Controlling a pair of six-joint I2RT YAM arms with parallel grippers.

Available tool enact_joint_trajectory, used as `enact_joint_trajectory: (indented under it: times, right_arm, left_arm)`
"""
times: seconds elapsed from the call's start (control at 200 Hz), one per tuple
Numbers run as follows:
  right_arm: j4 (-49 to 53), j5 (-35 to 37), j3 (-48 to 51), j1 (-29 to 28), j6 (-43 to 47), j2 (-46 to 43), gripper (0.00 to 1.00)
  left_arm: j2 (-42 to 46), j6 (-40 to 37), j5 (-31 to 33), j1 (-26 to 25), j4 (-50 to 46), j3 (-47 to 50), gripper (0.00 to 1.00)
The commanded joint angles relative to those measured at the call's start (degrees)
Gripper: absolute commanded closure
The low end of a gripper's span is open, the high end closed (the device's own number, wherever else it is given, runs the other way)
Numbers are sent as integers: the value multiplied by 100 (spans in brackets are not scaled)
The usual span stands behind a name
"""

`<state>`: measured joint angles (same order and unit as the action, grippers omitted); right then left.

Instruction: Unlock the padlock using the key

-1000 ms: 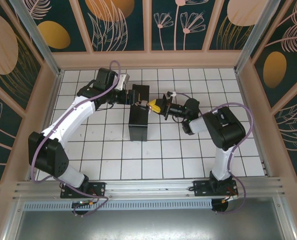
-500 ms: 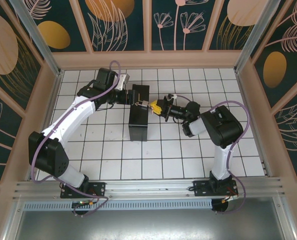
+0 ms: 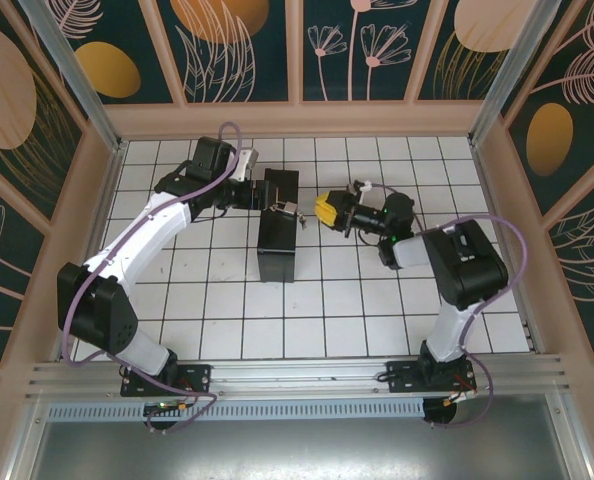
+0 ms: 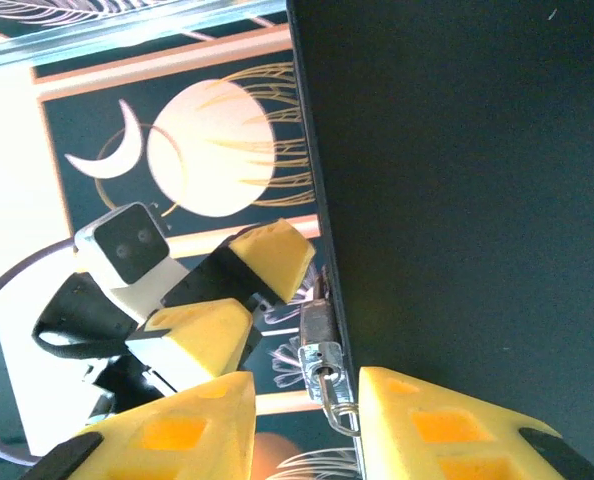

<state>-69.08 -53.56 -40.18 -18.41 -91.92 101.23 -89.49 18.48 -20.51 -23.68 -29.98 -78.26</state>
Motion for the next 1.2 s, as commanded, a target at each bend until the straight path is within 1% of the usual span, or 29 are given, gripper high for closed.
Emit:
enact_joint_trajectory:
  times: [0.0,0.04,0.07,0.105,0.135,0.185,0.225,0.31,0.39,0.5,0.585,0.691,0.766,1.011,1.141,1.191]
  right_arm:
    - [3637,315,-897,58,3401,-933,64]
    - [5137,865,-1499,-95,4913,-1156,59]
    - [5992,1301,-1912,-261,5883,-1260,55]
    - [6600,1719,-2301,-463,6769,-1292,51]
    - [6914,1847,-2559,-586,7375,-1275,49]
    - [7194,2098,-2826,-701,7976,-1152,45]
    - [7320,2045,-3006,-777,8433,-1018,41]
    - [7648,2114,-3319,-959,9099,-697,39]
    - [7911,2345,-3481,-1154,9624,-544,38]
    - [7972,2462,-3355,-1248,10026,-639,39]
    - [7965,2572,-3201,-1261,10298,-703,37]
    - [8197,2654,-3353,-1367,10499,-535,36]
    - [8232,2587,-3412,-1375,10542,-487,36]
    - [8126,2427,-3382,-1460,10607,-723,34]
    - [8233,2385,-3451,-1516,10728,-616,34]
    - [8166,2282,-3435,-1518,10692,-620,31]
  left_arm:
    - [153,64,38,17,137,190,29]
    - [185,94,51,30,163,237,29]
    - [215,120,76,37,180,284,29]
    - [265,160,111,38,203,337,29]
    - [310,197,122,46,219,392,29]
    - [362,250,152,48,234,473,29]
    - [380,278,184,50,185,506,29]
    - [444,288,299,57,51,574,29]
    - [593,298,368,57,-42,641,28]
    - [692,277,416,57,-157,710,27]
    - [679,279,327,57,-166,826,27]
    - [674,282,260,57,-127,942,26]
    - [694,293,130,54,-98,1000,25]
    - [834,324,87,48,-196,1142,23]
    - [889,316,78,39,-243,1220,23]
    - [898,323,74,39,-240,1238,23]
